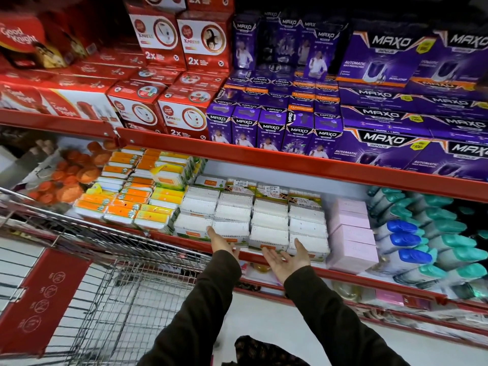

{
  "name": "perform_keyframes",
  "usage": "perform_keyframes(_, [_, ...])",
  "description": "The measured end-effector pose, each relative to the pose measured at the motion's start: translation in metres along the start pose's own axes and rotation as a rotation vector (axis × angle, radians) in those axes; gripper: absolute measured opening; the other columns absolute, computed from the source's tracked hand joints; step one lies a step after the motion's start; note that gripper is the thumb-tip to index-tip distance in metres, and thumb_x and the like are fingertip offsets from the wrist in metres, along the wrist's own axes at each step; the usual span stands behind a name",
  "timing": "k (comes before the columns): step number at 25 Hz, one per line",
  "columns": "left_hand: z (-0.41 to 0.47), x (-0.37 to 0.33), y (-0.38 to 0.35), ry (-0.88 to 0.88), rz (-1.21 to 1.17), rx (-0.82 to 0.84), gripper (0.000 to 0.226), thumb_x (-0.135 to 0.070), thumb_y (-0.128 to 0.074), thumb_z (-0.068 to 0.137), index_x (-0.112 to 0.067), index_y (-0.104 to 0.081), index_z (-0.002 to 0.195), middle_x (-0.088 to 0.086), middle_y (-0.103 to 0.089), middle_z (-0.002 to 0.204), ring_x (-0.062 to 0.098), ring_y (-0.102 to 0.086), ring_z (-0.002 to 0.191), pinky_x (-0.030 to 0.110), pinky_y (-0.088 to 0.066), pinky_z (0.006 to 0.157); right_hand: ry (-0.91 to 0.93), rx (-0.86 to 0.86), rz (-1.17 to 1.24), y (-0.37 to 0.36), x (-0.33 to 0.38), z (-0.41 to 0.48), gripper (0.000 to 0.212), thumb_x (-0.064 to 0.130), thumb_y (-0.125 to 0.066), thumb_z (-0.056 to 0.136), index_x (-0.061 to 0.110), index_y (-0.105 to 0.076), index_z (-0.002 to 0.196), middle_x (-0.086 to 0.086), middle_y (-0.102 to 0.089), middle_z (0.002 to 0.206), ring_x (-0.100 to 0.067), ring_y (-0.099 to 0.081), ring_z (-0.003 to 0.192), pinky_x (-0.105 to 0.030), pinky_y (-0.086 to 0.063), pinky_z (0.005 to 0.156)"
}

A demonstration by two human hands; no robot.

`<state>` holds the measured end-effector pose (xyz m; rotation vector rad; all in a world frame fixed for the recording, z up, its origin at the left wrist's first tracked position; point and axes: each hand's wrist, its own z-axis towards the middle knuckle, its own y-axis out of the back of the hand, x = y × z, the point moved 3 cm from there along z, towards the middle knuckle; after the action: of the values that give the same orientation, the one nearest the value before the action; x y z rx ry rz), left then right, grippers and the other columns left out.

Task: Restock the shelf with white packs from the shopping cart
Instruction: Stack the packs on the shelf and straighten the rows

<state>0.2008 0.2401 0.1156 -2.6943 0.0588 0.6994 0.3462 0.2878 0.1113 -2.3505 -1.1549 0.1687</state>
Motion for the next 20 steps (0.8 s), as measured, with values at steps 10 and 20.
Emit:
perform_keyframes(10, [0.004, -0.028, 0.004, 0.044, -0.021, 0.021, 0.081, -0.066, -0.038, 0.095, -0.016, -0.020, 0.155, 0.014, -0.030, 0.157, 0.039, -0.046, 0.123, 0.046, -0.036, 0.115, -0.014, 0.000, 0.041, -0.016, -0.010, 0.003, 0.073, 0.038, -0.060, 0.095, 0.007, -0.023, 0.150, -0.025, -0.032, 0.153, -0.044, -0.047, 0.132, -0.051, -0.042, 0.110])
perform_keyframes(20, [0.000, -0.033, 0.012, 0.040, -0.023, 0.046, 0.078, -0.063, -0.036, 0.097, -0.018, -0.015, 0.157, 0.016, -0.024, 0.160, 0.038, -0.035, 0.142, 0.049, -0.032, 0.117, 0.002, 0.008, 0.010, -0.018, -0.022, 0.004, 0.078, 0.038, -0.062, 0.093, 0.007, -0.021, 0.151, -0.024, -0.034, 0.152, -0.043, -0.048, 0.131, -0.051, -0.041, 0.110])
